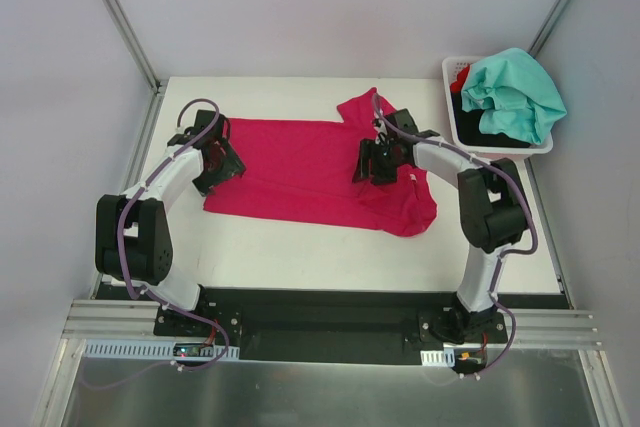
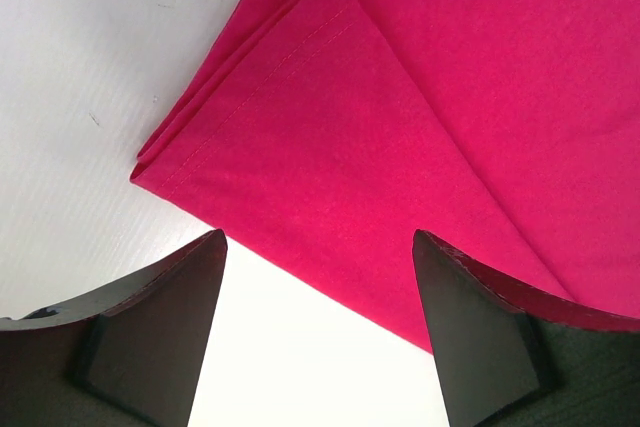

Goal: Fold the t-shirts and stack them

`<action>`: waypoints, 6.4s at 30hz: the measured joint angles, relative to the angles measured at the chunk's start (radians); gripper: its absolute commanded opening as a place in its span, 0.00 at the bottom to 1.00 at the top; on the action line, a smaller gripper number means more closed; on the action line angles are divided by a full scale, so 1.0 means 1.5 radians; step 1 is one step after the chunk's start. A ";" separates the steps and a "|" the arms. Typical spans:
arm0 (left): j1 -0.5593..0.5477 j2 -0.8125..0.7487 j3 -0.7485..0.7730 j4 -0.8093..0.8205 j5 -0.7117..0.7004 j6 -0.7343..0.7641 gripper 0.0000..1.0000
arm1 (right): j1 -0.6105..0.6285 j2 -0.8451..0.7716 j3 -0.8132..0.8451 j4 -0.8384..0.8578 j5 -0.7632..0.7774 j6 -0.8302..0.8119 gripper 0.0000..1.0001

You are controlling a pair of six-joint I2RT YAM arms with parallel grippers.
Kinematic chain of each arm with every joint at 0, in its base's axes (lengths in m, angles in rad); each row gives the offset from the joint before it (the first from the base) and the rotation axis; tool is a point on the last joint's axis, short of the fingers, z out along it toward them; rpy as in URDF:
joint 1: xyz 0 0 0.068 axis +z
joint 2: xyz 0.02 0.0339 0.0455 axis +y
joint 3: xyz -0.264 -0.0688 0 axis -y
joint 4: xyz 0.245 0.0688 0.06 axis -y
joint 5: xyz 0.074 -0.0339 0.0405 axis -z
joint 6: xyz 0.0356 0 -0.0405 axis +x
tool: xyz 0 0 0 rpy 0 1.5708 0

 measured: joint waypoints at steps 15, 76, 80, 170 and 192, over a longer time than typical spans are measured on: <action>0.000 0.003 0.012 -0.006 -0.002 0.002 0.75 | 0.000 0.084 0.122 -0.037 -0.014 -0.022 0.59; 0.000 0.003 0.012 -0.016 -0.005 0.004 0.75 | -0.027 -0.004 0.025 -0.071 -0.023 -0.087 0.63; 0.000 0.003 0.012 -0.016 -0.005 0.004 0.75 | -0.027 0.014 0.042 -0.073 -0.024 -0.092 0.63; 0.000 0.003 0.027 -0.028 -0.005 0.017 0.75 | -0.043 0.052 0.056 -0.167 -0.084 -0.131 0.64; 0.000 0.003 0.027 -0.031 -0.005 0.017 0.75 | -0.048 0.091 0.135 -0.181 -0.132 -0.139 0.64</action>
